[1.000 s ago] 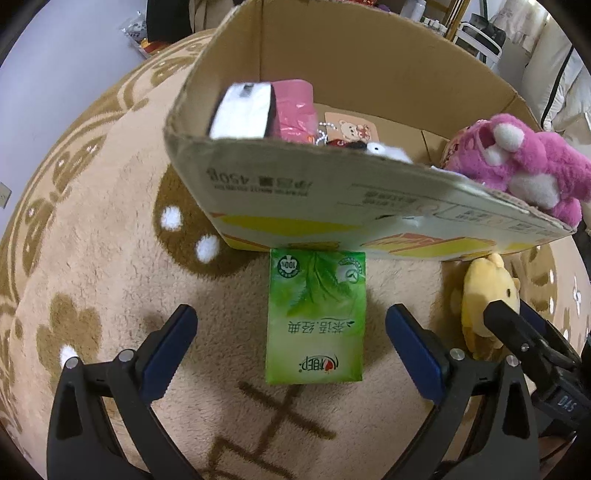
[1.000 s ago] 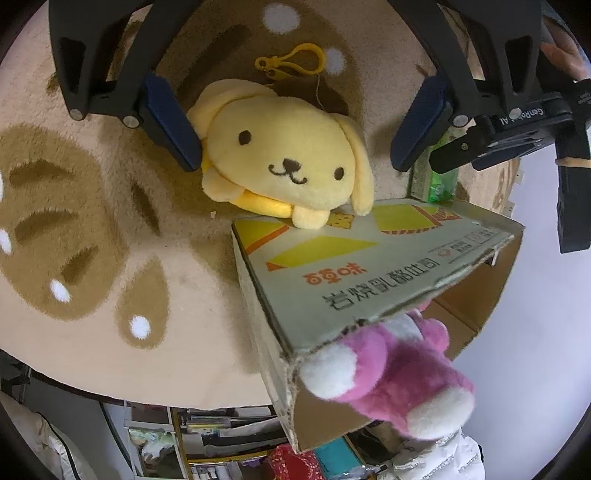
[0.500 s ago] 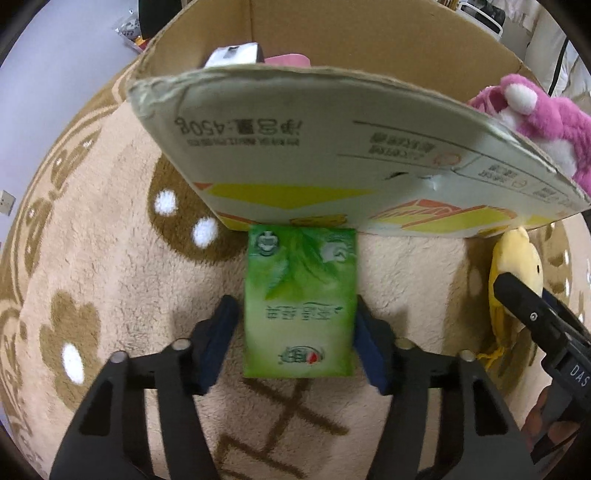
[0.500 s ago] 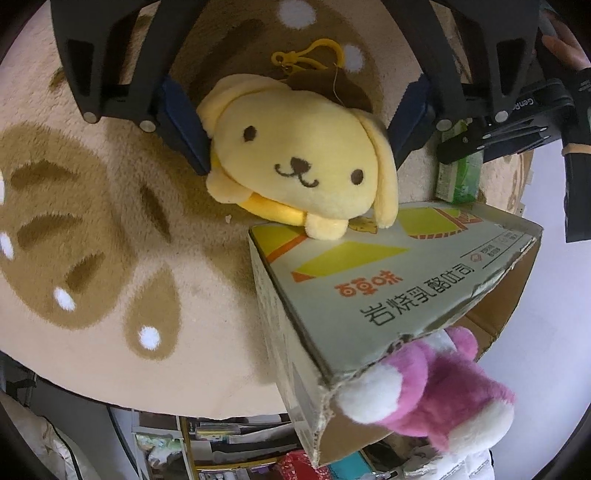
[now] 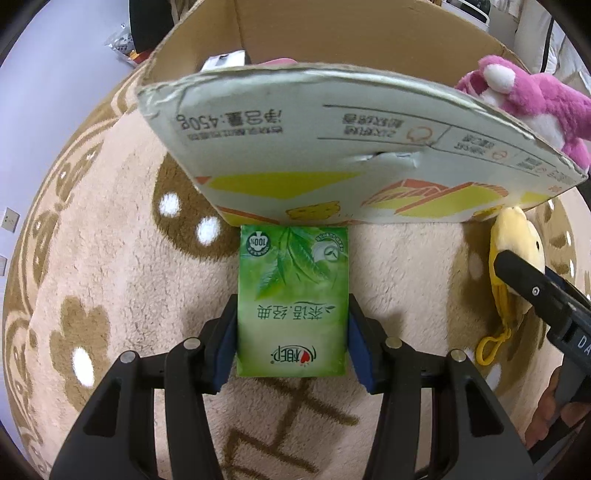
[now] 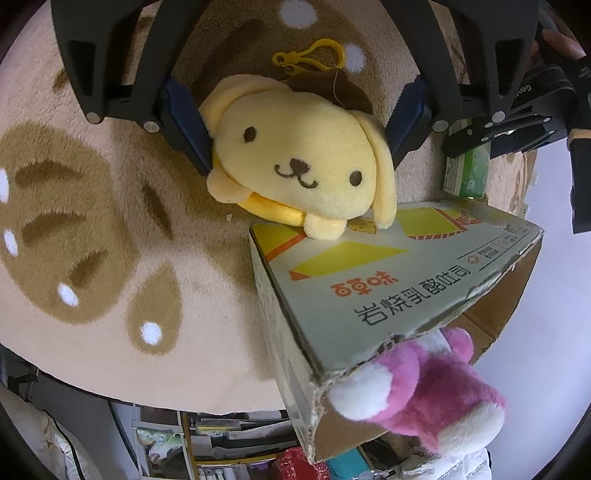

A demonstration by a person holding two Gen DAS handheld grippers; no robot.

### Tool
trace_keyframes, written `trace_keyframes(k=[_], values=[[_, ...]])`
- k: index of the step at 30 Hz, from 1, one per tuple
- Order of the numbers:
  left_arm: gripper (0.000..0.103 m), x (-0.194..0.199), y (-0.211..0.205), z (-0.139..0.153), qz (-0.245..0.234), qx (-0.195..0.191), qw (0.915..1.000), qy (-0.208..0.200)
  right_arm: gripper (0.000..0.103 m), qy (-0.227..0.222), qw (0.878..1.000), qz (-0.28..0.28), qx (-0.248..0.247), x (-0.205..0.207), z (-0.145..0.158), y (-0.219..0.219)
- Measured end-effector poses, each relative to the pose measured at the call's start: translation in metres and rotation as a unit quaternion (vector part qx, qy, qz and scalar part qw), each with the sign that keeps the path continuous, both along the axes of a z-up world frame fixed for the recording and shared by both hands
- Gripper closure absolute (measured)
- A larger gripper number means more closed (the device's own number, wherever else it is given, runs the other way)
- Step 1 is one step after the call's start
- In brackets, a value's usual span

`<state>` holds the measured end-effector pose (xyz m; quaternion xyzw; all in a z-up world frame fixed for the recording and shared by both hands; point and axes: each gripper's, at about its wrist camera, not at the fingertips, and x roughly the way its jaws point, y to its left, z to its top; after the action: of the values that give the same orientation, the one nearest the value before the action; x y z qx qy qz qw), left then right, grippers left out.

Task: Organize soft objects
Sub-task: 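Lift the green pack with the left tool while the right tool lifts the yellow dog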

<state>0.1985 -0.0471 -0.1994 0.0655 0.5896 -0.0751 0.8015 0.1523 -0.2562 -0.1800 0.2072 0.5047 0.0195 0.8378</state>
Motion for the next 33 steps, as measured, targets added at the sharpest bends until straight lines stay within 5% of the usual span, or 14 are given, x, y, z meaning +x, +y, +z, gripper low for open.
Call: trace_keyframes(k=[24, 33], values=[[0.052, -0.035, 0.012, 0.056, 0.016, 0.010, 0.9983, -0.055, 0.013, -0.063, 0.998, -0.004, 0.009, -0.032, 0.043, -0.002], [0.052, -0.046, 0.019, 0.069, 0.028, -0.009, 0.9962, -0.082, 0.012, -0.117, 0.993, -0.008, 0.015, -0.046, 0.058, 0.002]])
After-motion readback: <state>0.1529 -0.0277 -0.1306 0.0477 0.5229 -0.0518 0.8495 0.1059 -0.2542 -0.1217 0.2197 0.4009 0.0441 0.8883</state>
